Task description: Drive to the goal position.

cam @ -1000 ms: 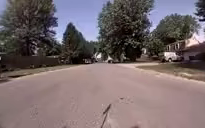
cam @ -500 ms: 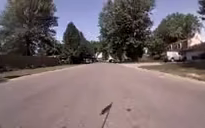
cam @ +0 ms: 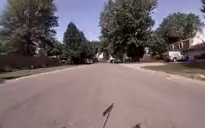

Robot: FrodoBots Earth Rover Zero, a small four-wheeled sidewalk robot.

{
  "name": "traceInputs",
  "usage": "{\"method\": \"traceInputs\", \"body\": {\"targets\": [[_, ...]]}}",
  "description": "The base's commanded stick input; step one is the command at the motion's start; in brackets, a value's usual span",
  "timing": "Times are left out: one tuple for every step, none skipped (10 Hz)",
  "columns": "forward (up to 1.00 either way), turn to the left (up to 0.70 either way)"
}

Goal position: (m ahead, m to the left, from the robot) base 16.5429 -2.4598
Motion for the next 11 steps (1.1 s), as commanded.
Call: {"method": "traceInputs", "body": {"targets": [[0.69,0.03],[0.69,0.03],[0.69,0.03],[0.69,0.03],[0.69,0.03],[0.69,0.03],[0.69,0.03],[0.69,0.03],[0.69,0.03],[0.69,0.03],[0.69,0.03]]}}
